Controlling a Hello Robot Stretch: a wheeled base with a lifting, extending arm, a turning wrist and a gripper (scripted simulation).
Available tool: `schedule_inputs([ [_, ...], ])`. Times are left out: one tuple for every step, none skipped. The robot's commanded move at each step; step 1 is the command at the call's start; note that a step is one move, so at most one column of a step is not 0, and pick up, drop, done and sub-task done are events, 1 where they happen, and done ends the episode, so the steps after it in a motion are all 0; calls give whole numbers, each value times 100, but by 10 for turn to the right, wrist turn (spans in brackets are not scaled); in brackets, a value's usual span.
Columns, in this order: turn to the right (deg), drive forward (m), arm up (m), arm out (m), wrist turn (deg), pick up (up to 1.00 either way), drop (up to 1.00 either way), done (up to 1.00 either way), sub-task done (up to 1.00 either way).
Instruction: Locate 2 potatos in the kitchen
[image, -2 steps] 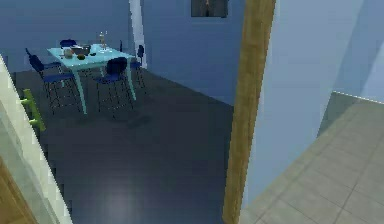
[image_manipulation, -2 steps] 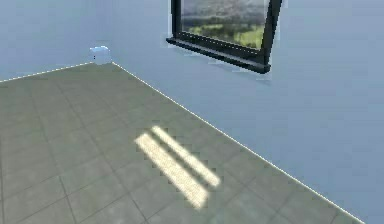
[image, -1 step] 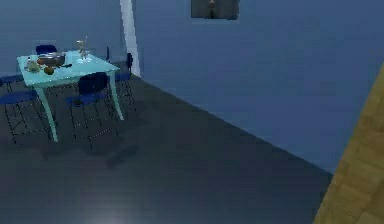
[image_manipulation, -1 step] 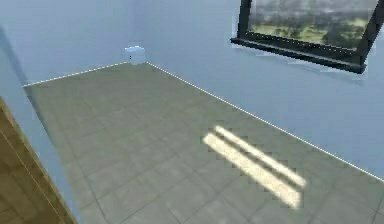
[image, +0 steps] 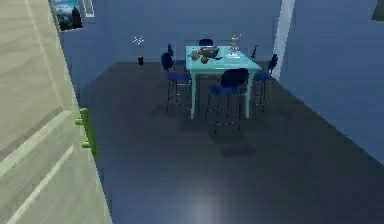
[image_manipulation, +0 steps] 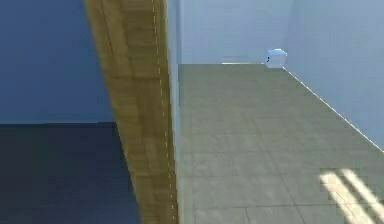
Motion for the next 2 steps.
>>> schedule_inputs([
  [0, 100, 0, 0, 0, 0, 0, 0, 0],
  [0, 95, 0, 0, 0, 0, 0, 0, 0],
])
